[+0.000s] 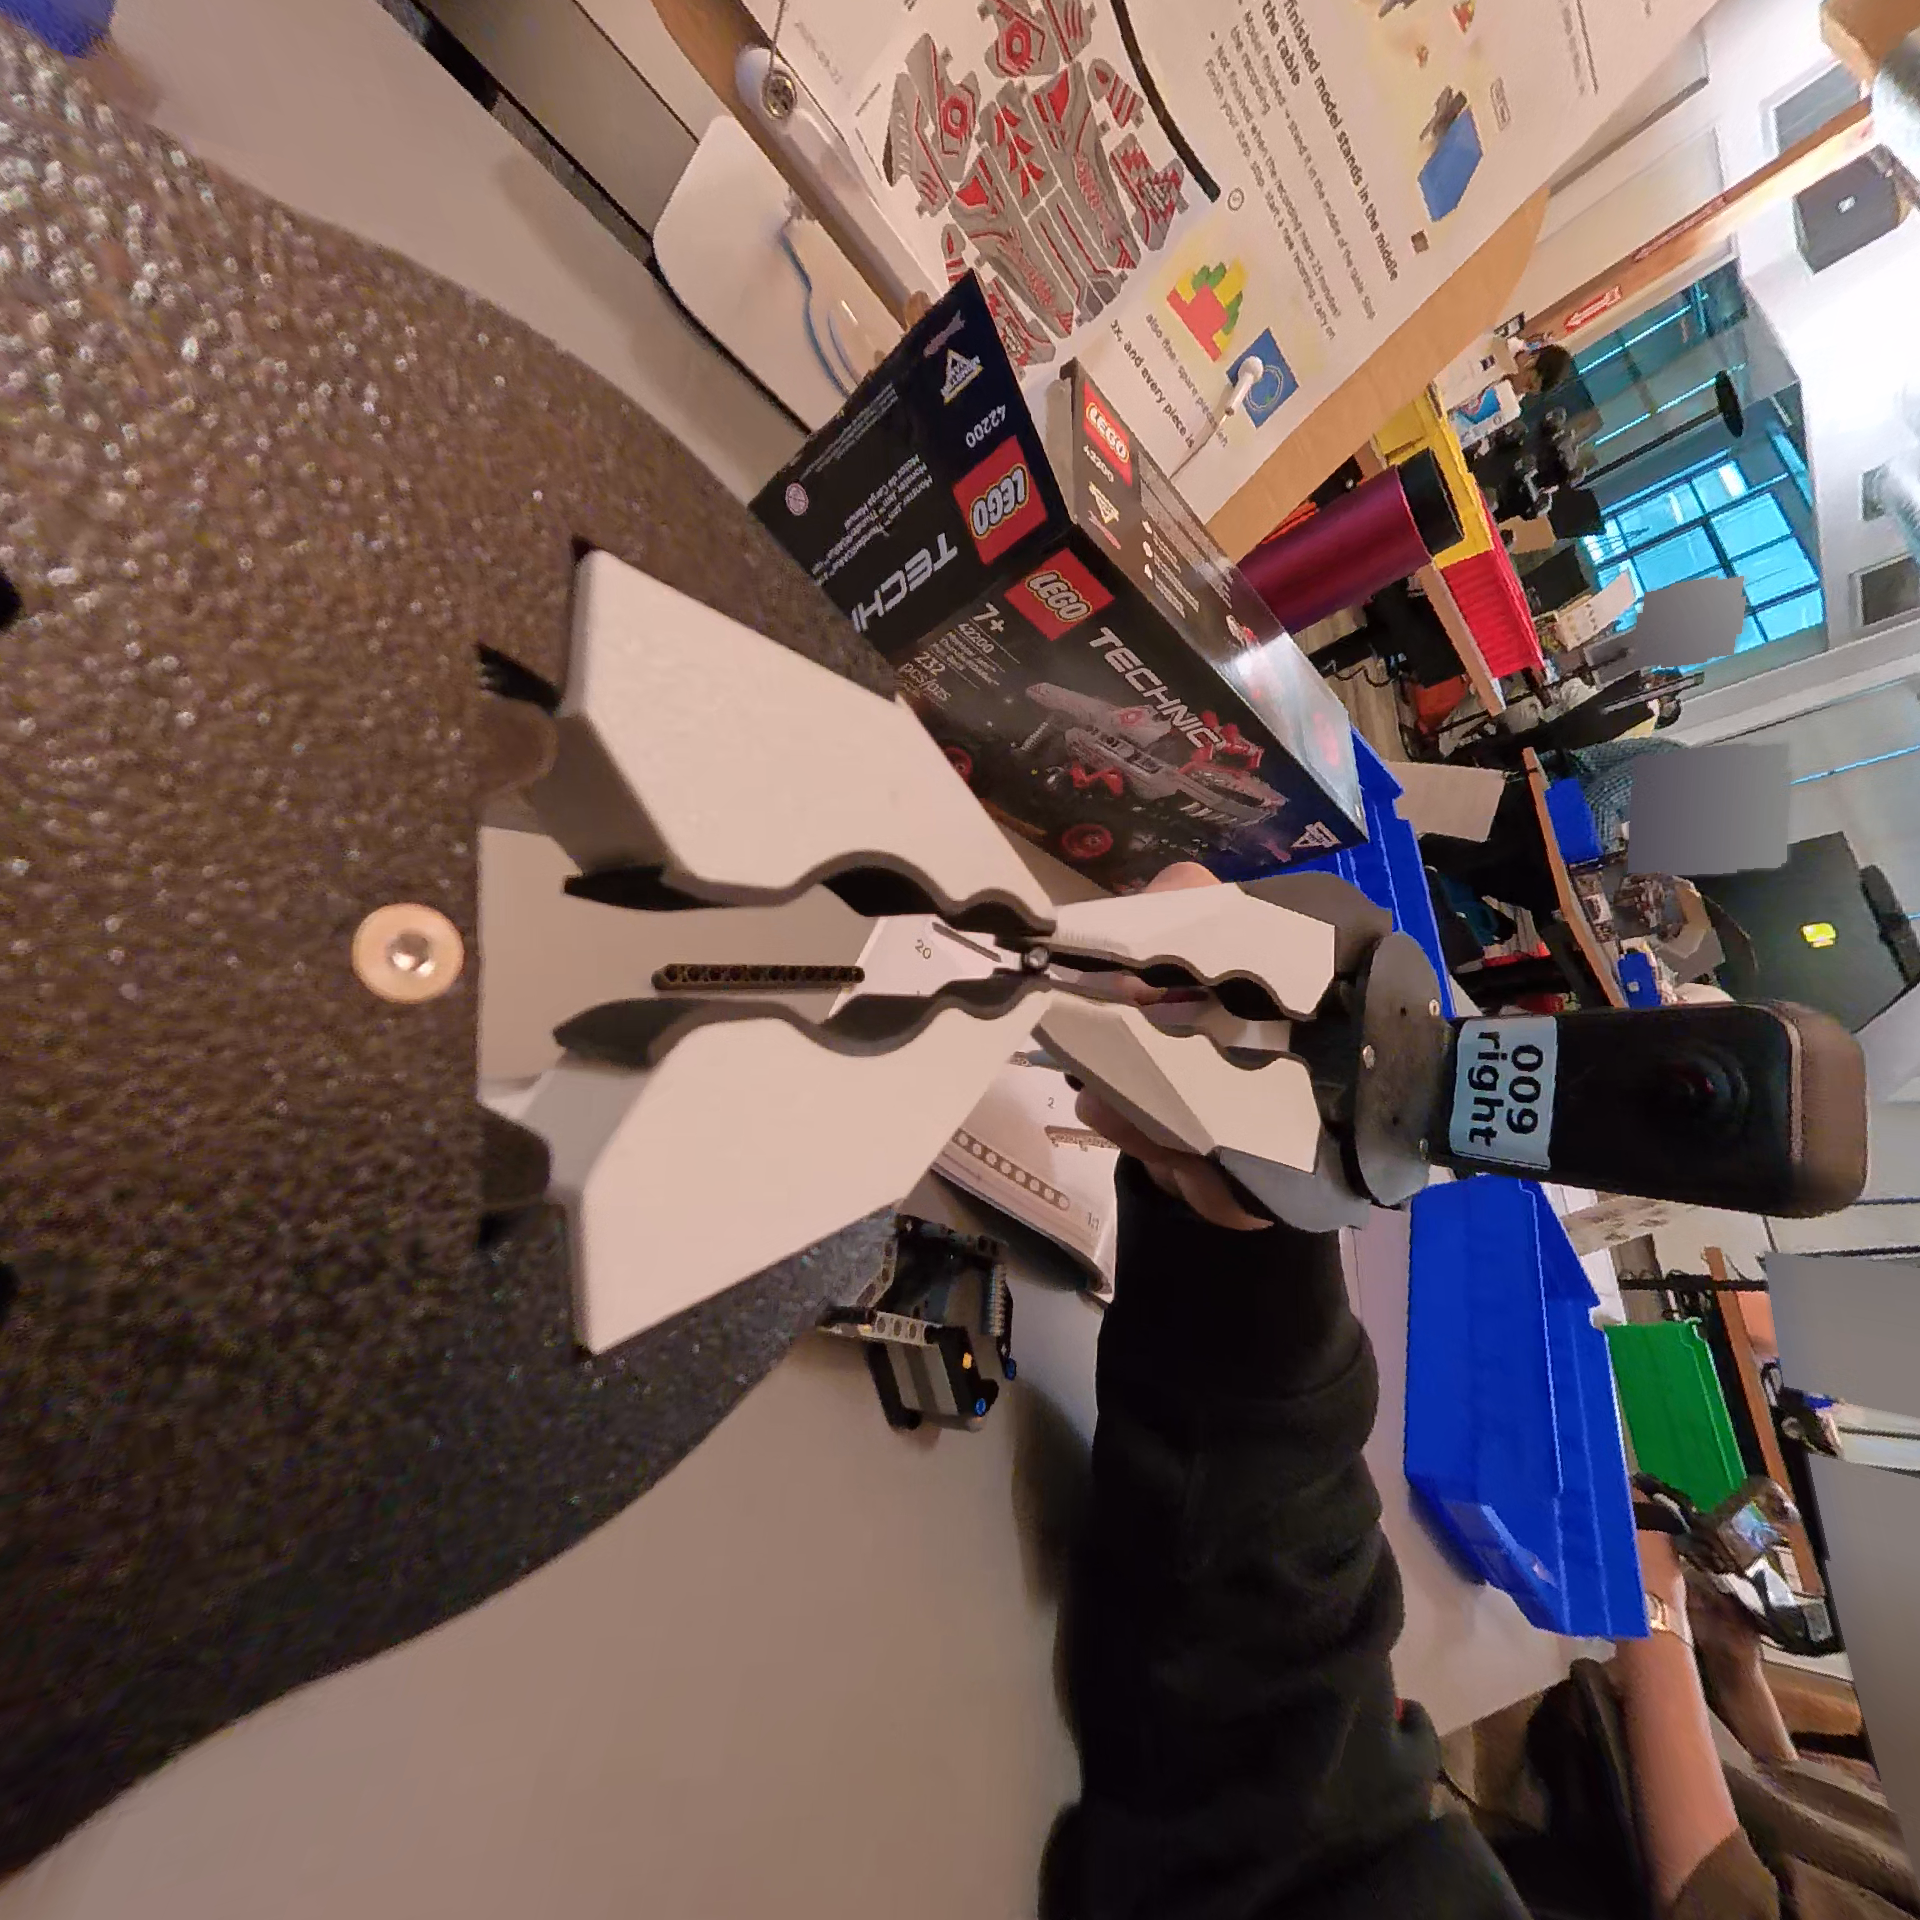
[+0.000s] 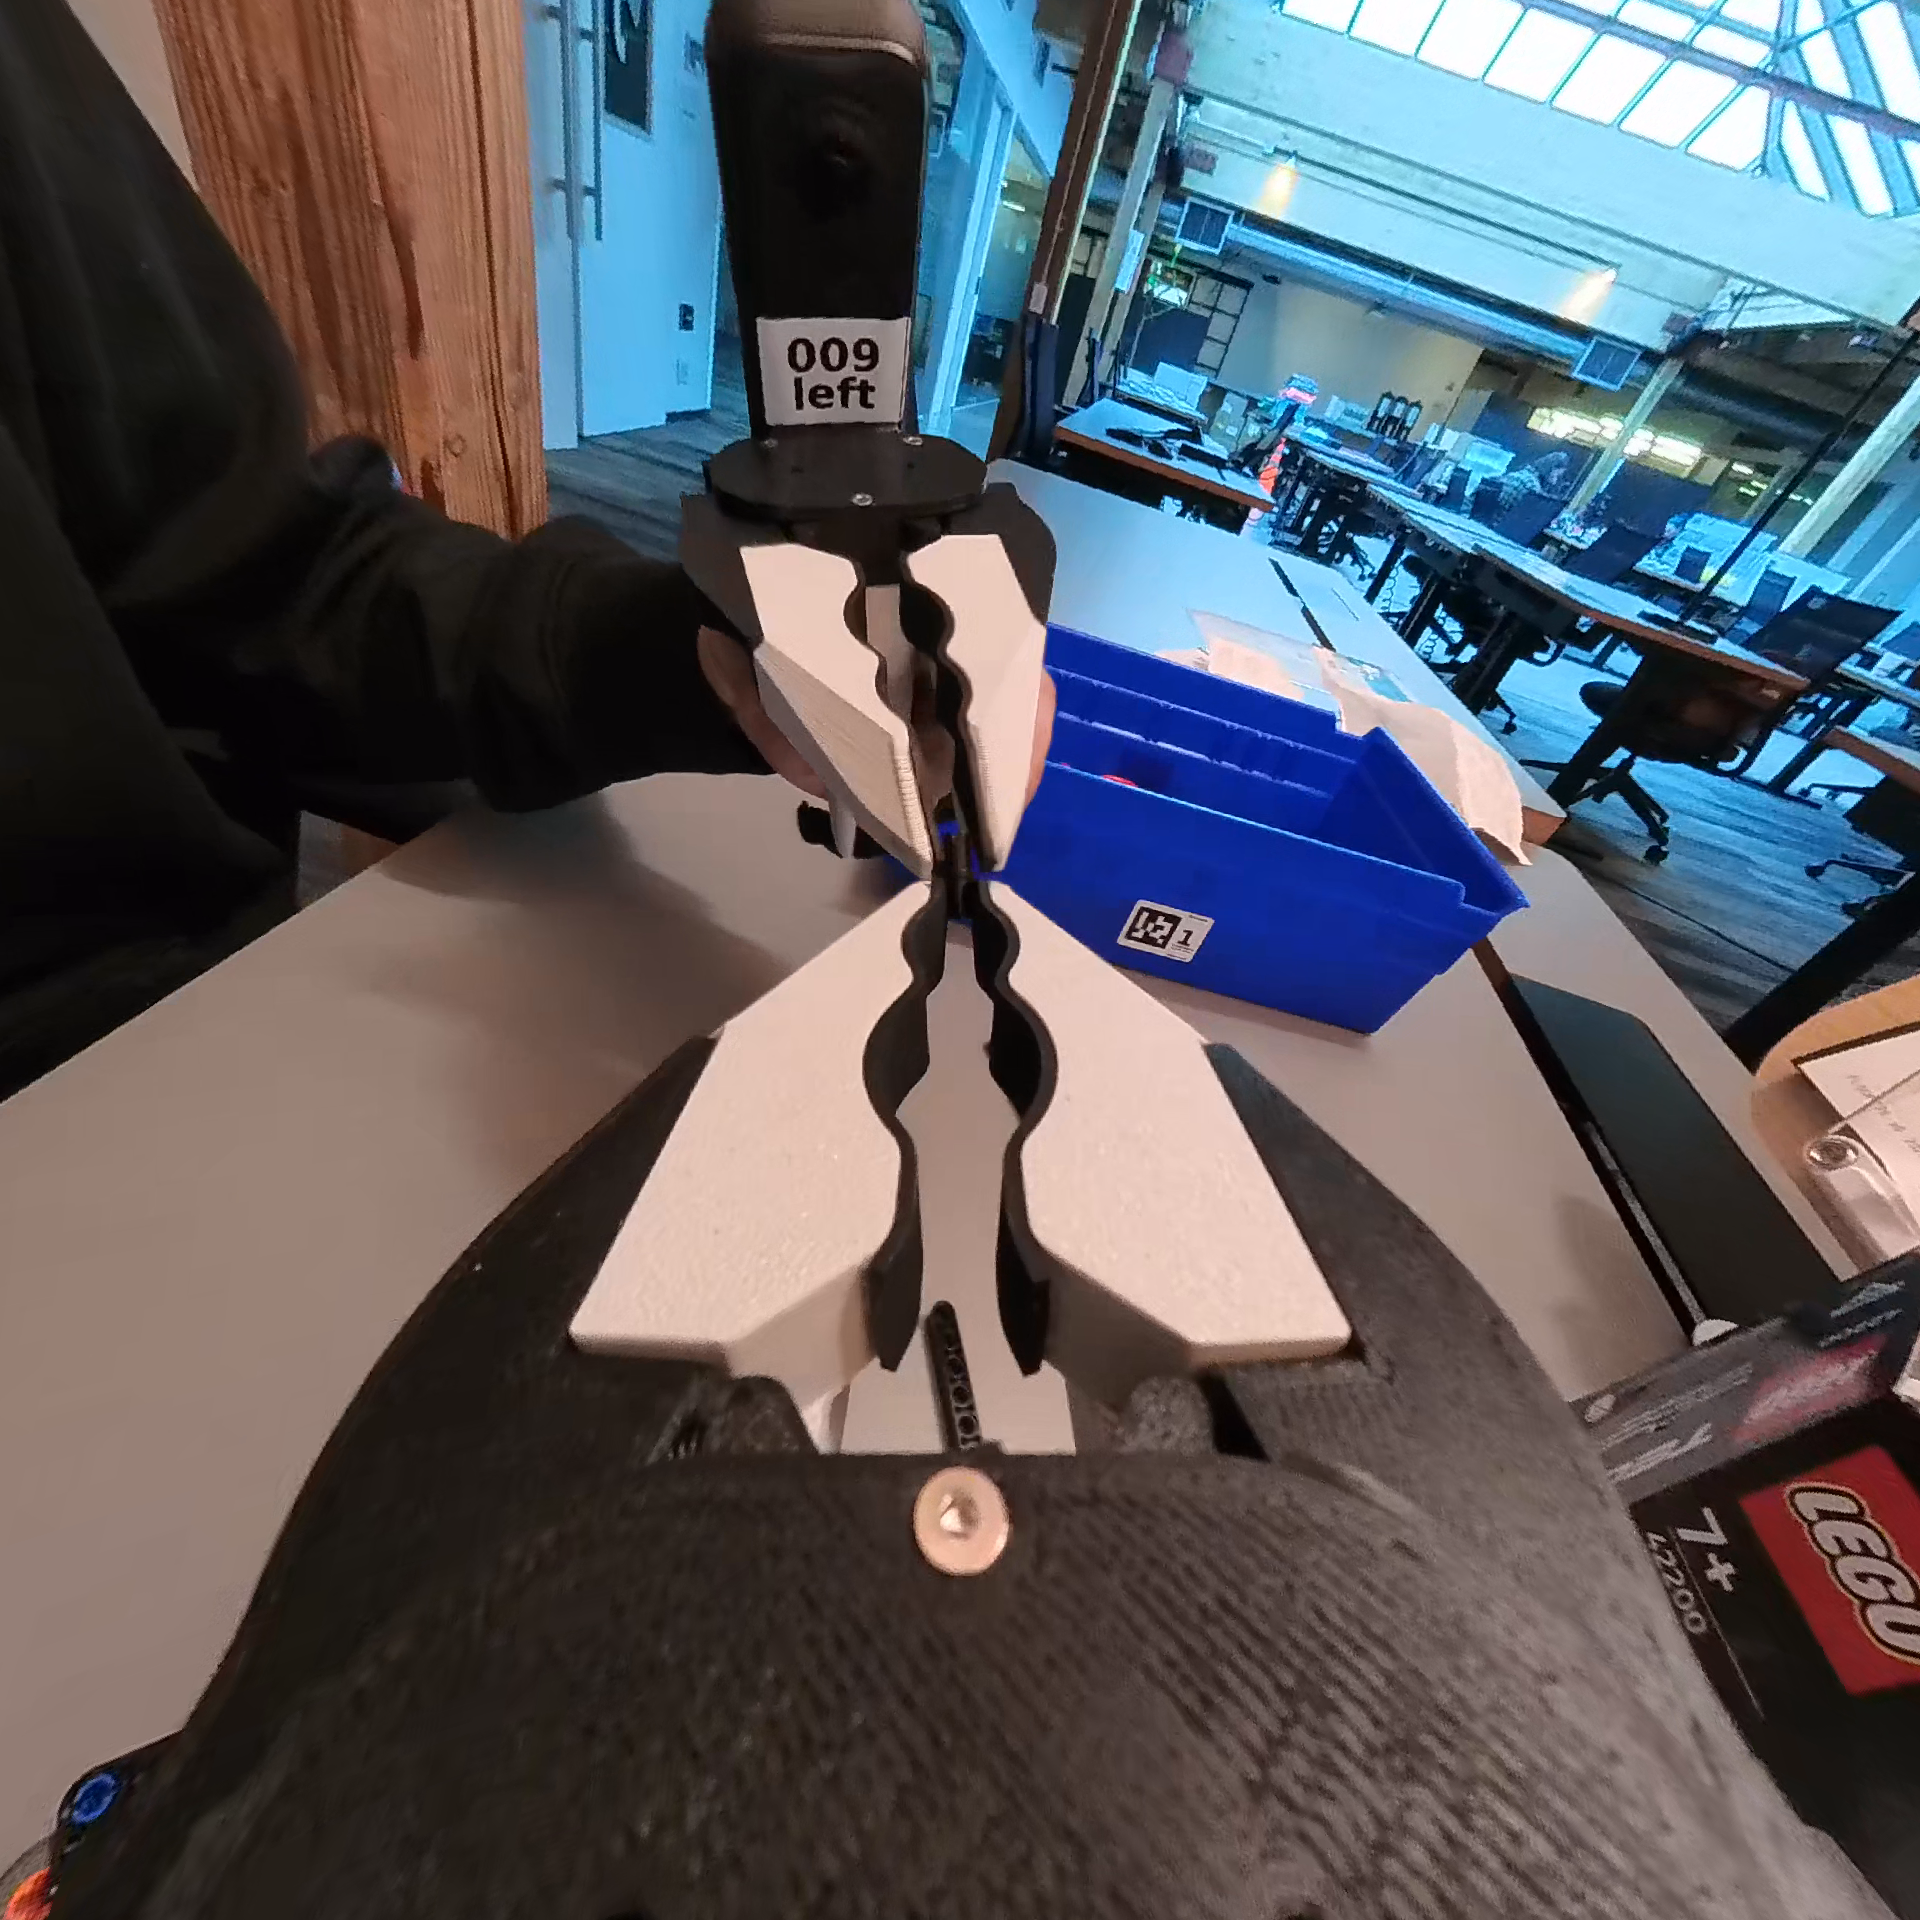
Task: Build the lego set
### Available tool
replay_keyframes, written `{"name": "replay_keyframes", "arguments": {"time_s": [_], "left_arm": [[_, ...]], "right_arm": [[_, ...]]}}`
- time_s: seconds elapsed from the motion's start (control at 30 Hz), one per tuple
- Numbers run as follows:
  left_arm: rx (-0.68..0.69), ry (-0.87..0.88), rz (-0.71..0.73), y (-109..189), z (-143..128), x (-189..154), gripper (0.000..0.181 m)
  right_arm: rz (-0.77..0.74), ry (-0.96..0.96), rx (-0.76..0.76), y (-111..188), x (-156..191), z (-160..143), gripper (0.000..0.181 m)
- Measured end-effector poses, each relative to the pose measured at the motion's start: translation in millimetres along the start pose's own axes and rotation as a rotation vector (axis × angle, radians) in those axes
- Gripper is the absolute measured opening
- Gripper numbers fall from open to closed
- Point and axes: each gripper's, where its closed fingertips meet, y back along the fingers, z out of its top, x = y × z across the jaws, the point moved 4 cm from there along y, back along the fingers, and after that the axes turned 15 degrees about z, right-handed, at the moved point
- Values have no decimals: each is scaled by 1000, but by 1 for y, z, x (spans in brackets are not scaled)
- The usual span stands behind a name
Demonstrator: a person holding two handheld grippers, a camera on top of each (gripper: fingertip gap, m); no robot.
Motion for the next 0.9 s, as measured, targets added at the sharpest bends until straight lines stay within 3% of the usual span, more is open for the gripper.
{"name": "replay_keyframes", "arguments": {"time_s": [0.3, 0.57, 0.73, 0.9], "left_arm": [[33, 18, -5, -3, -6, 1, 2], [64, 160, -8, -9, -17, 5, 3], [186, 196, 12, -16, -35, 11, 2], [350, 224, -22, -24, -67, 9, 2]], "right_arm": [[-21, 46, 67, 1, 0, -5, 3], [-58, 88, 195, 18, -2, -15, 11], [-87, 72, 414, 26, -7, -44, 19], [-33, -31, 540, 9, -7, -91, 25]]}}
